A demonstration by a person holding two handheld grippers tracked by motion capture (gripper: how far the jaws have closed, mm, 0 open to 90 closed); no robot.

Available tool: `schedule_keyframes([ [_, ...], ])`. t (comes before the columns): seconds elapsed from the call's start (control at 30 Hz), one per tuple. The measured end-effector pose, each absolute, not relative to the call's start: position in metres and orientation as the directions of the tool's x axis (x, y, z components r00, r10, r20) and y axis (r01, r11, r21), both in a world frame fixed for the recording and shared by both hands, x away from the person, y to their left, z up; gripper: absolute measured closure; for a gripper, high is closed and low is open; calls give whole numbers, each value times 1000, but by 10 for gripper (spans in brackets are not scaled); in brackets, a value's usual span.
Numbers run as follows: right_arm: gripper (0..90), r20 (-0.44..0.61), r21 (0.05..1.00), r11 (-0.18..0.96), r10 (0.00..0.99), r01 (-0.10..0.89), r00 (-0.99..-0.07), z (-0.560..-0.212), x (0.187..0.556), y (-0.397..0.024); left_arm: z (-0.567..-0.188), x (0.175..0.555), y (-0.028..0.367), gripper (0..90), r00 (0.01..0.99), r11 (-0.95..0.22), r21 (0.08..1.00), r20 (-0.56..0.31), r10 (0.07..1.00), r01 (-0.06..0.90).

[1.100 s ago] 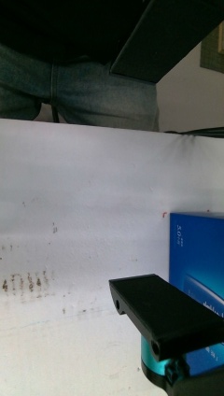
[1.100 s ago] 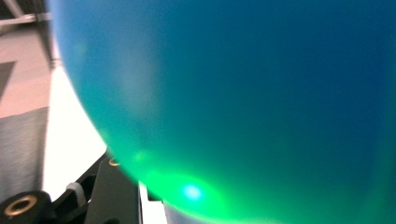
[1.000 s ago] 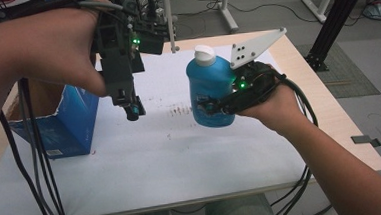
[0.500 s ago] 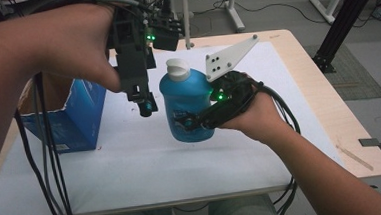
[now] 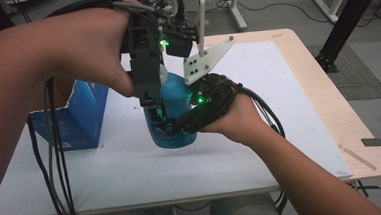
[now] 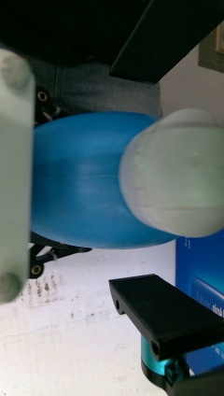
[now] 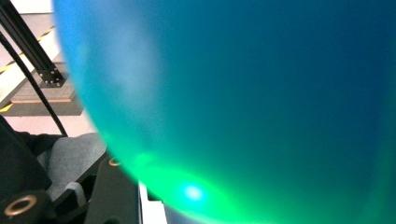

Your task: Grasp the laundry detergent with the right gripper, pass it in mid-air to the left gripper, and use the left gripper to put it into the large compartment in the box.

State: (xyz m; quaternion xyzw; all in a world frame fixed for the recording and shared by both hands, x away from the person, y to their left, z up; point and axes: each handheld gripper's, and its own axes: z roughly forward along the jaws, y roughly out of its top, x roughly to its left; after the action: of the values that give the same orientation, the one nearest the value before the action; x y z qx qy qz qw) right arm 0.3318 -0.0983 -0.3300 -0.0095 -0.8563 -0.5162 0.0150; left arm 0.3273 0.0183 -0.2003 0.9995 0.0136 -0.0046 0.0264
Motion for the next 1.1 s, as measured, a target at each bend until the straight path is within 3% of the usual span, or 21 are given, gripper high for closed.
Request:
schedule_keyframes([
  [1.1, 458, 45, 894, 446, -8, 36, -999, -328, 330, -95, -207, 324, 13, 225, 999, -999, 12, 16, 33, 33],
])
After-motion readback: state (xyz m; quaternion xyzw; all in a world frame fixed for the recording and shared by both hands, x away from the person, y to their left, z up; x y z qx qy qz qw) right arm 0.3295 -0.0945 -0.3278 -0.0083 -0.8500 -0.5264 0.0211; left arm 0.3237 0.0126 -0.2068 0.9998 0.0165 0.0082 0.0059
